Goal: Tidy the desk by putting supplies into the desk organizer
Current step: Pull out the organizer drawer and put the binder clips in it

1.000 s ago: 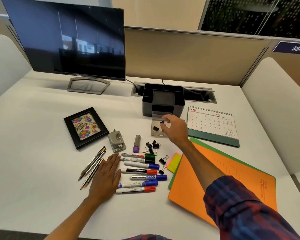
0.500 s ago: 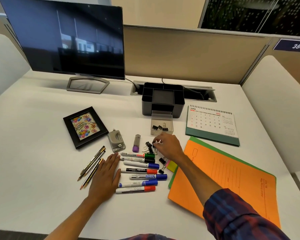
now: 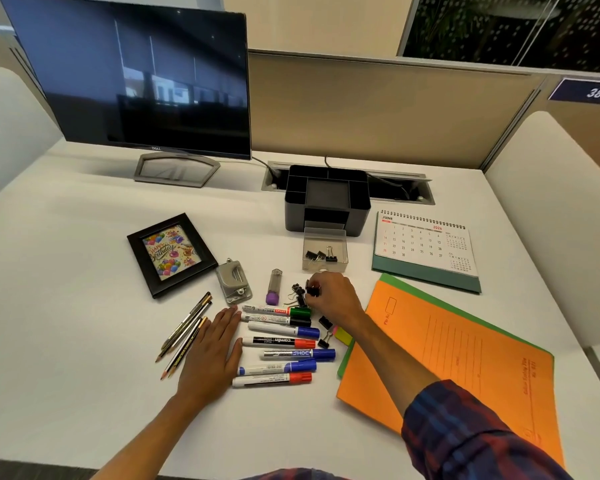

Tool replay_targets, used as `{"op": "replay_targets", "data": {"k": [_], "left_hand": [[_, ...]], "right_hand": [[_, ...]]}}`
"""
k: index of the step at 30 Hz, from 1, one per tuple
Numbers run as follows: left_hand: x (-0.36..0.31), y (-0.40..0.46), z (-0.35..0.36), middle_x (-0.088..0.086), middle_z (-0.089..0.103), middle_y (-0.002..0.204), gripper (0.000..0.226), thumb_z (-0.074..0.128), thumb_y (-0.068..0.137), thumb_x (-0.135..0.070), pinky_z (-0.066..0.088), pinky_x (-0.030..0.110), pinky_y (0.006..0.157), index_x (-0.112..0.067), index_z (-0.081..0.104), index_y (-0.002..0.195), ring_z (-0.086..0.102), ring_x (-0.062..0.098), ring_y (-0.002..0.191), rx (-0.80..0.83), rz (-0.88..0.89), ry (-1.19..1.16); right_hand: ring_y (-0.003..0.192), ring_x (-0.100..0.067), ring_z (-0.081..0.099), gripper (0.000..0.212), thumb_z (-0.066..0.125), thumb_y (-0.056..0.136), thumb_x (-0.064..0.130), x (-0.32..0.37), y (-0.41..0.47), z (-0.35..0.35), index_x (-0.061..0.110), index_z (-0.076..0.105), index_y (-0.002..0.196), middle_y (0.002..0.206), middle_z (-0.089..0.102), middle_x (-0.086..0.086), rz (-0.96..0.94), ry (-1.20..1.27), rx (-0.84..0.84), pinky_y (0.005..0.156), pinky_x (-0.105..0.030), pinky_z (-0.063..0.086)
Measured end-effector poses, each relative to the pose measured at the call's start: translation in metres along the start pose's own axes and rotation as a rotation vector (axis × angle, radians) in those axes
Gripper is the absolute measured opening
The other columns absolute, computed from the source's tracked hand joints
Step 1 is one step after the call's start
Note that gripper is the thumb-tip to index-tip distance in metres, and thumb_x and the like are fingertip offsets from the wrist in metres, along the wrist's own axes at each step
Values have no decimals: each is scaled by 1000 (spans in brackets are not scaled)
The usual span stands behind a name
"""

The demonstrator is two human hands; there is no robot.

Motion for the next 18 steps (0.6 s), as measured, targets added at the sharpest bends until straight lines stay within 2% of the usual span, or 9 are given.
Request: {"op": "replay_targets", "data": {"k": [3, 6, 10, 12, 15, 18], "left_hand": [[-1, 0, 0, -5, 23, 158, 63, 10, 99, -51, 3, 27, 120, -20, 25, 152, 16, 8, 146, -4, 0, -1], [-1, -1, 0, -5, 22, 159, 64, 10, 99, -52, 3, 27, 120, -20, 24, 153, 16, 8, 146, -4, 0, -4], [-1, 0, 0, -5, 23, 158, 64, 9, 99, -53, 4, 28, 120, -20, 25, 152, 16, 8, 146, -10, -1, -9], [-1, 0, 0, -5, 23, 158, 65, 9, 99, -53, 5, 29, 119, -20, 25, 152, 17, 8, 146, -10, 0, -10], [-1, 0, -1, -4, 27, 157, 63, 11, 100, -52, 10, 31, 119, -19, 28, 151, 19, 8, 146, -16, 3, -12], [-1, 0, -2, -5, 26, 157, 62, 12, 100, -51, 9, 30, 119, -20, 28, 152, 17, 6, 146, -15, -2, -14]], "right_hand": [[81, -17, 59, 18, 72, 78, 26, 3, 5, -12, 14, 71, 91, 90, 67, 0, -25, 19, -72, 72, -32, 52], [81, -17, 59, 17, 70, 80, 25, 7, 15, -31, 14, 71, 93, 90, 66, -1, -56, 35, -192, 72, -31, 49], [91, -21, 62, 26, 71, 84, 18, 6, 30, -51, 8, 69, 107, 103, 69, -7, -18, 91, -290, 79, -28, 48], [99, -21, 62, 28, 70, 86, 16, 3, 36, -56, 8, 67, 112, 110, 68, -7, -2, 100, -296, 84, -24, 44], [112, -21, 60, 35, 65, 90, 21, -2, 41, -56, 10, 63, 123, 124, 65, -5, 13, 103, -286, 94, -27, 44], [110, -20, 60, 34, 62, 92, 26, -3, 40, -55, 12, 64, 122, 125, 64, -3, 0, 81, -305, 92, -29, 46]]}}
Point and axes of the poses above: each hand's wrist, its own y-axis towards the middle knuckle, its own z-axis out of the palm, x = y × z, the point moved 2 cm from there along y, towards the middle knuckle
